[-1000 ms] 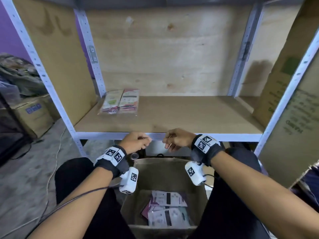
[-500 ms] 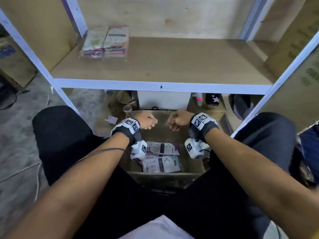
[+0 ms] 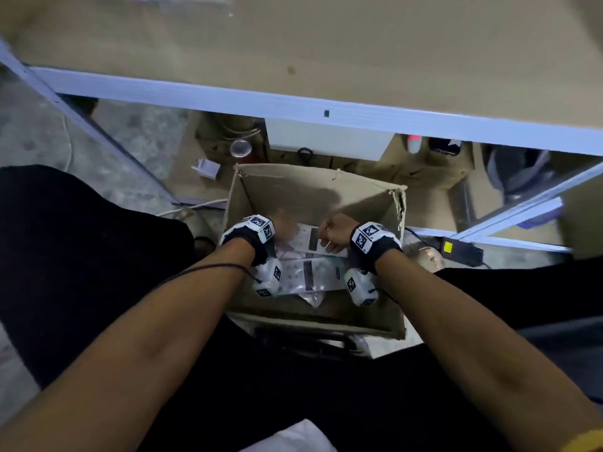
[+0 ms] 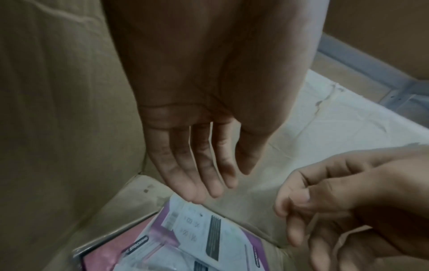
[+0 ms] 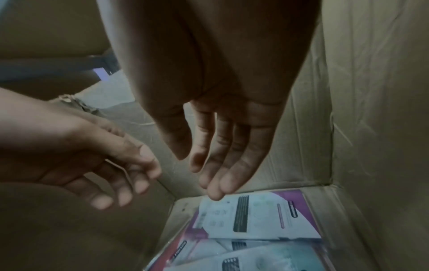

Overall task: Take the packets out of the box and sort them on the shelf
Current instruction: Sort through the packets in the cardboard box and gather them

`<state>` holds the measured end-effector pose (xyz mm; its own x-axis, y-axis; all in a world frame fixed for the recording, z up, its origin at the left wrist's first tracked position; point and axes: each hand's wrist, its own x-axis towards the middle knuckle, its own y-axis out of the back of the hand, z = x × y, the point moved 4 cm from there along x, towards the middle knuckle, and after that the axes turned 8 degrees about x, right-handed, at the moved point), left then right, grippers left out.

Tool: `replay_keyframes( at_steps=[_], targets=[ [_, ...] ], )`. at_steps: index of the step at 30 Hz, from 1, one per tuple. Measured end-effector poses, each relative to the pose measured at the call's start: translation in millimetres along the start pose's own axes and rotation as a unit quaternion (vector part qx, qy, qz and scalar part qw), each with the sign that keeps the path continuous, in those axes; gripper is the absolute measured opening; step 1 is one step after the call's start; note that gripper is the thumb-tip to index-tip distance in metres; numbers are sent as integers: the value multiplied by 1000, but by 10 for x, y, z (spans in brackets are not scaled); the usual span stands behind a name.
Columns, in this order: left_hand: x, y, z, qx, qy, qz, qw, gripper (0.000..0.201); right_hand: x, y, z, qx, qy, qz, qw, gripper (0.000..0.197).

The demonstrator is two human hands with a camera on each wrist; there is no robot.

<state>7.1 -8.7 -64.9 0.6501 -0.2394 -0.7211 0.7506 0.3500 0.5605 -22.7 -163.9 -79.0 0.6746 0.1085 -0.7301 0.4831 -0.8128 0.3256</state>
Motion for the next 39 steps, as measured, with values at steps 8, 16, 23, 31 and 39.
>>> replay_keyframes(
  at_steps=[8,16,23,31,39],
  targets=[
    [254,-229,-279,-66,63,-14,996,20,256,-93,79,-233,17,25,972,32],
    [271,-179,-403,-77,73,-12,994,31,430,-435,312,-295,16,-21,955,44],
    [302,-224,-508,-78,78,-2,994,32,406,-590,566,-284,-12,-54,957,63],
    [420,-188,-468,-72,84,-7,994,30,498,-666,659,-302,-6,-45,952,59],
    [532,-198,-461,-100,98,-43,989,35,652,-598,553,-298,2,-58,953,47]
  ],
)
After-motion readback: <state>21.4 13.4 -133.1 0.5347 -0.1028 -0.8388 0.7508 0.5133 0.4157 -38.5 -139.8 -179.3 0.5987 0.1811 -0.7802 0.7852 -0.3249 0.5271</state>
